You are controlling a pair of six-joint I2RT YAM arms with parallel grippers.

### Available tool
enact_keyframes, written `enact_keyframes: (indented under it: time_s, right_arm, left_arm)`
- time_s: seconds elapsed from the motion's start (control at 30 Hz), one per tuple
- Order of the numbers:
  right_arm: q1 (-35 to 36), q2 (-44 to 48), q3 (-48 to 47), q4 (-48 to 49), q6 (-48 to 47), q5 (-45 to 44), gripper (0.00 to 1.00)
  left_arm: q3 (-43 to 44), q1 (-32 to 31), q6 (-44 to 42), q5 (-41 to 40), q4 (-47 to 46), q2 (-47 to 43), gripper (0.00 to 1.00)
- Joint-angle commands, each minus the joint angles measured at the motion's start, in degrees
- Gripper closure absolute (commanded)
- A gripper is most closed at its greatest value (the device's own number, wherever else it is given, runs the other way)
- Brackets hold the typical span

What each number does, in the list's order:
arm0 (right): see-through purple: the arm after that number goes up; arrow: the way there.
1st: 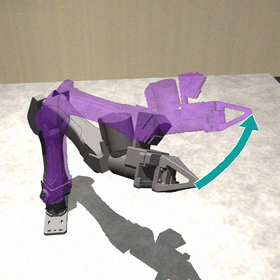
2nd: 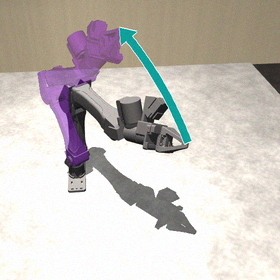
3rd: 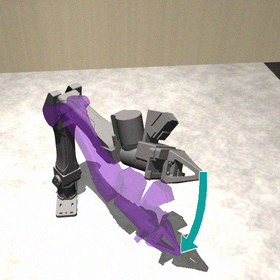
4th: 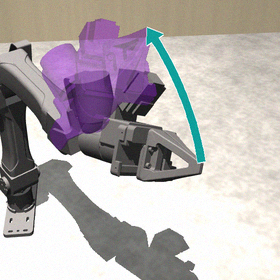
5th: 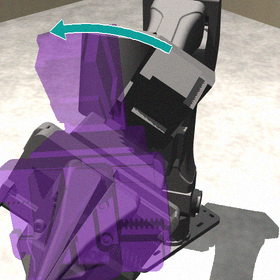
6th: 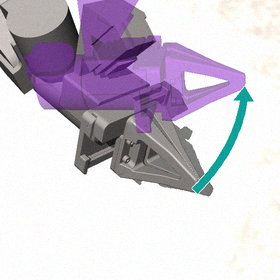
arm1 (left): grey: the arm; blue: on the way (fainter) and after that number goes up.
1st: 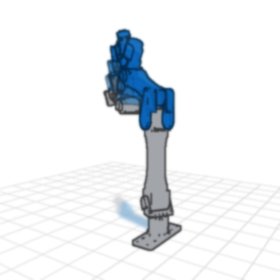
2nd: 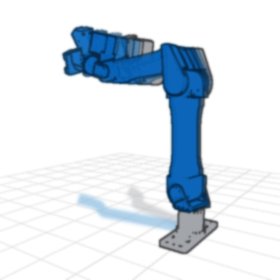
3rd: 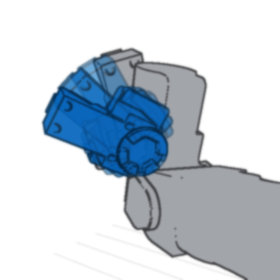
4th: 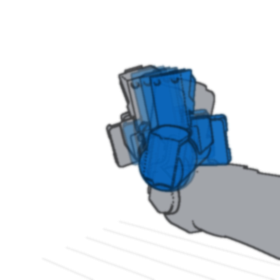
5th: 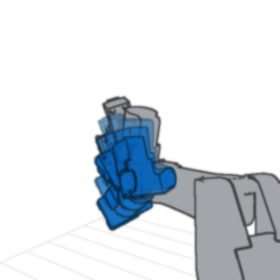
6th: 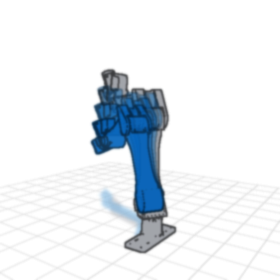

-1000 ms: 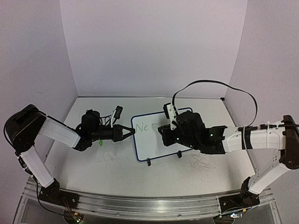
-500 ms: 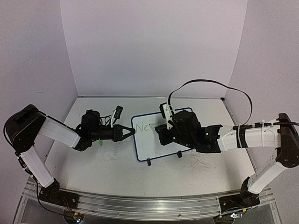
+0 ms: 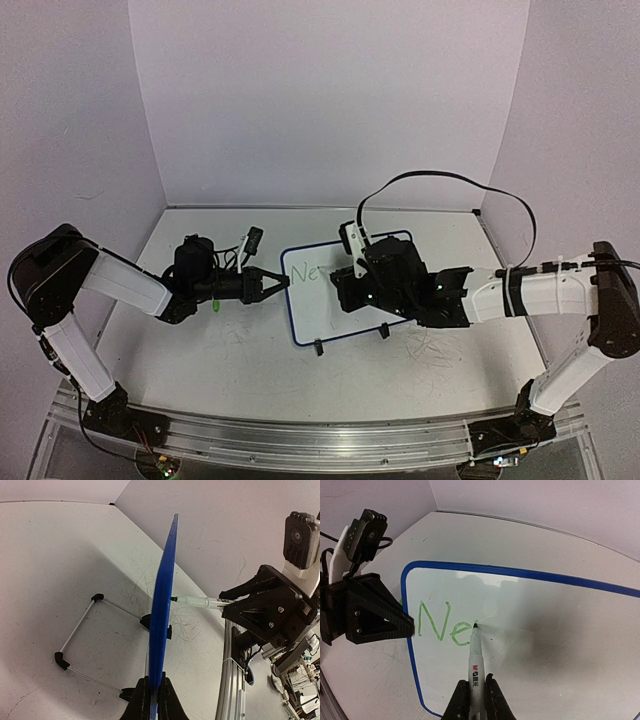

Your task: Write a sentence on the whiteboard

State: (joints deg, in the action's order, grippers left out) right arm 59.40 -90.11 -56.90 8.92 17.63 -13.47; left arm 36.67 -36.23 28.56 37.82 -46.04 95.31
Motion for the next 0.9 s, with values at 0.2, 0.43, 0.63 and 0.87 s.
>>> enact_keyframes:
  time_s: [0.2,0.43,0.63,0.87]
  right_arm:
    - [0.0,0.51,0.82,-1.18,2.3,-1.02,1.0]
    - [0.07,1.44,2.62,-1.28,3.5,-0.65,1.0]
    - [0.08,1.76,2.92,-1.28,3.75,-0.61,1.0]
    - [0.1,1.89,2.89,-1.28,3.92,-0.7,1.0]
  left_arm:
    - [0.89,-0.69,0.57,2.01,-1.44,-1.56,1.0]
    - [0.85,-0.69,0.55,1.9,-1.5,-1.75,1.0]
    - [0.89,-0.69,0.62,1.99,-1.47,-1.66,1.0]
    - [0.95,-0.71,0.71,2.04,-1.5,-1.63,1.0]
